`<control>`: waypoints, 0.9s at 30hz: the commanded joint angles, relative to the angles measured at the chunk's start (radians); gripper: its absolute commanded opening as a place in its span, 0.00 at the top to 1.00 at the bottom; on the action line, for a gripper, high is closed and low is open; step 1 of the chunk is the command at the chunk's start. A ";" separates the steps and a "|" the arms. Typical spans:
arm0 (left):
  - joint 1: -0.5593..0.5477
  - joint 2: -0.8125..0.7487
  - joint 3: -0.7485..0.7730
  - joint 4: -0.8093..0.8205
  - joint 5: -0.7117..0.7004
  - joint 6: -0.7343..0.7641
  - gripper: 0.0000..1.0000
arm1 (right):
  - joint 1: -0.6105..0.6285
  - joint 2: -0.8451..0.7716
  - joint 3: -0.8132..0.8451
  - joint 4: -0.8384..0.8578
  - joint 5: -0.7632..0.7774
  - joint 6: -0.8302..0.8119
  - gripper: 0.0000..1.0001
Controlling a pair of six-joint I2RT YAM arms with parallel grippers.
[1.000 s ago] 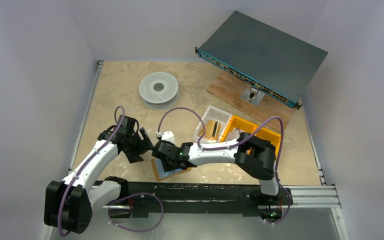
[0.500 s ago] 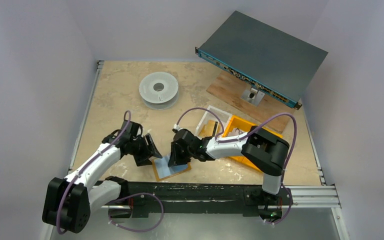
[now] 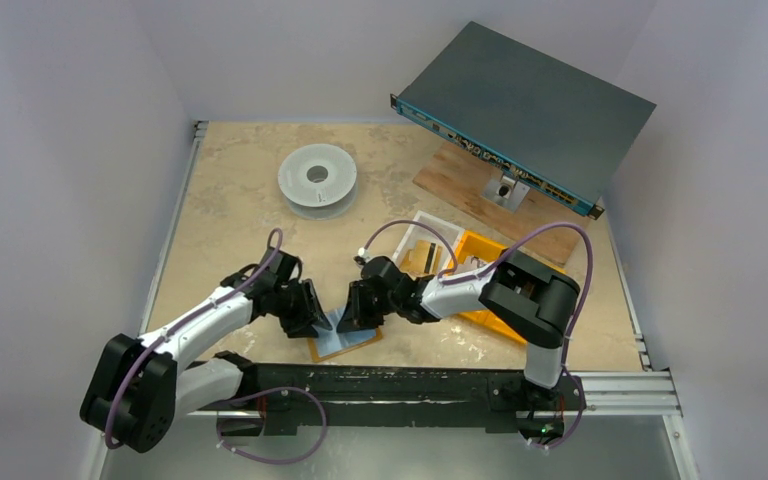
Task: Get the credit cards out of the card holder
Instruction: Remove the credit card from the card holder.
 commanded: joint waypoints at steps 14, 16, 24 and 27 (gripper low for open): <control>-0.014 0.024 -0.016 0.069 -0.065 -0.033 0.78 | -0.014 -0.121 -0.009 -0.089 0.047 -0.032 0.71; -0.014 0.020 -0.011 0.074 -0.059 -0.033 0.83 | -0.015 -0.130 0.001 -0.107 0.060 -0.038 0.71; -0.018 0.028 0.013 0.095 -0.034 -0.023 0.95 | -0.005 -0.148 0.047 -0.215 0.153 -0.081 0.71; -0.024 0.049 0.016 0.109 -0.024 -0.019 0.97 | 0.013 -0.131 0.069 -0.231 0.159 -0.096 0.70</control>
